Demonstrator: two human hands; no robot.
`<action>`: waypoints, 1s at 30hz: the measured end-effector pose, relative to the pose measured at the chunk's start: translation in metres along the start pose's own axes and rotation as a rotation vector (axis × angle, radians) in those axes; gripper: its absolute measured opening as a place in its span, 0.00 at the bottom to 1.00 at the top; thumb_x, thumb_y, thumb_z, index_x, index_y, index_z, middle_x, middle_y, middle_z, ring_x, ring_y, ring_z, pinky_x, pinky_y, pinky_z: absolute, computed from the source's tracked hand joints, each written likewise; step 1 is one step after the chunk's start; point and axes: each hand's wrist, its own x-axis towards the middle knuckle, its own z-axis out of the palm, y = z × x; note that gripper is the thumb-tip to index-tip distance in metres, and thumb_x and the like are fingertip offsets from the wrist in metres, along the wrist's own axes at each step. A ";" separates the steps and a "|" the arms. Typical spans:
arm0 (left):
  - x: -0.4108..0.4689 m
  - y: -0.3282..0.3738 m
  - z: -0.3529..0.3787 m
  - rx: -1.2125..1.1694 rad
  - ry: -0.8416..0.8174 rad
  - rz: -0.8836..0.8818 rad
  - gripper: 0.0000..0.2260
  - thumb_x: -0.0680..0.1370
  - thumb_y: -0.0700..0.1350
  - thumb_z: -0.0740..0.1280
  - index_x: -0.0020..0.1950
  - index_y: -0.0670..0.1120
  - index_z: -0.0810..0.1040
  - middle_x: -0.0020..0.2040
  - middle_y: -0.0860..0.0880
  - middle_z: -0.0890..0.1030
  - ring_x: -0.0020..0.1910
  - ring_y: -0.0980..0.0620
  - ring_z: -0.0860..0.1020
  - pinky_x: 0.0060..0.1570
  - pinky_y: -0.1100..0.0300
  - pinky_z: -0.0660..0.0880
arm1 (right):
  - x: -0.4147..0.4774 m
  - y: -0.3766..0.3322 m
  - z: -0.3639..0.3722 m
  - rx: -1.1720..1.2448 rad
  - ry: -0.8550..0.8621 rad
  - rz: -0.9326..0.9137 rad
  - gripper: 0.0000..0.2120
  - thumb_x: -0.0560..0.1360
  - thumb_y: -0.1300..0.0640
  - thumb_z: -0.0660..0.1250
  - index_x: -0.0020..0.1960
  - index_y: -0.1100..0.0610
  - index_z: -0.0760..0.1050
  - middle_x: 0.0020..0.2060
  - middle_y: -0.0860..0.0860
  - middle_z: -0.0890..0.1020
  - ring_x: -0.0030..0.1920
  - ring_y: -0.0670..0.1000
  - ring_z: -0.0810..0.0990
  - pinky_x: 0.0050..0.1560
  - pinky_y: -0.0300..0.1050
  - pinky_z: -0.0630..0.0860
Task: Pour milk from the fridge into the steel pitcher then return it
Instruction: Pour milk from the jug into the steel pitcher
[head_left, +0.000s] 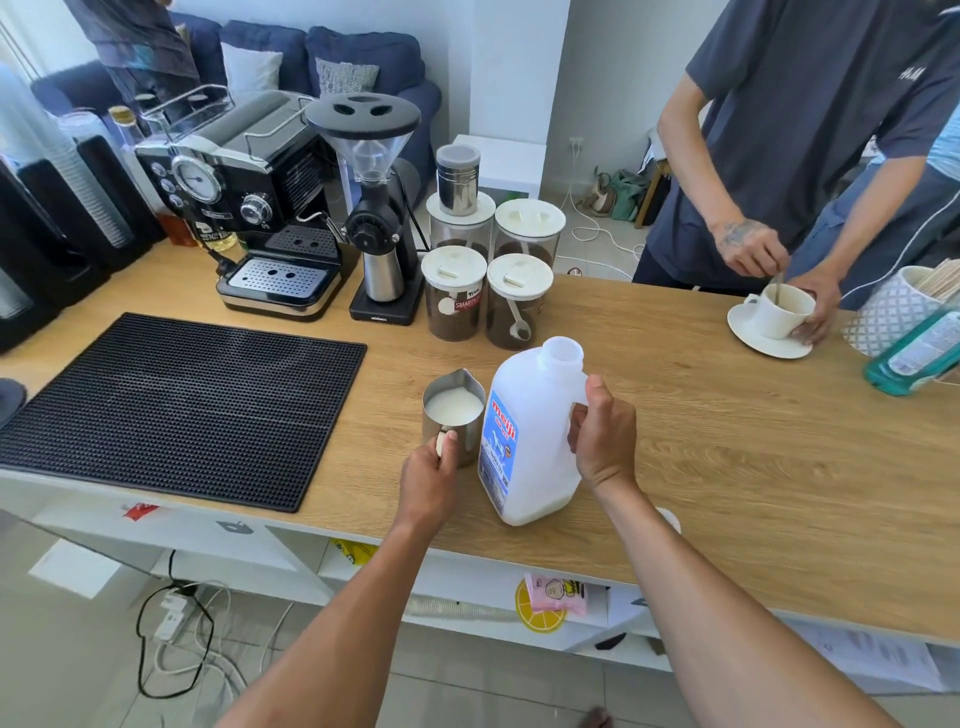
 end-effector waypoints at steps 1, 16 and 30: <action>0.000 0.000 0.000 -0.002 -0.001 -0.007 0.20 0.84 0.48 0.59 0.31 0.52 0.63 0.26 0.58 0.65 0.27 0.57 0.62 0.29 0.56 0.59 | -0.002 0.001 0.000 -0.004 0.007 0.002 0.35 0.67 0.35 0.51 0.27 0.69 0.60 0.23 0.60 0.66 0.28 0.54 0.65 0.33 0.52 0.64; -0.003 0.006 -0.007 -0.073 0.012 -0.164 0.16 0.82 0.51 0.62 0.40 0.42 0.76 0.33 0.51 0.76 0.33 0.53 0.72 0.33 0.58 0.66 | -0.010 0.002 0.001 -0.046 0.070 -0.028 0.34 0.69 0.35 0.48 0.27 0.67 0.64 0.25 0.62 0.70 0.30 0.56 0.68 0.36 0.57 0.69; -0.034 0.040 0.009 -0.064 0.007 0.342 0.26 0.77 0.62 0.58 0.68 0.47 0.65 0.63 0.51 0.69 0.62 0.49 0.72 0.64 0.50 0.71 | -0.014 0.005 -0.005 -0.060 -0.003 -0.091 0.33 0.70 0.35 0.47 0.27 0.64 0.65 0.26 0.64 0.72 0.32 0.63 0.72 0.38 0.56 0.69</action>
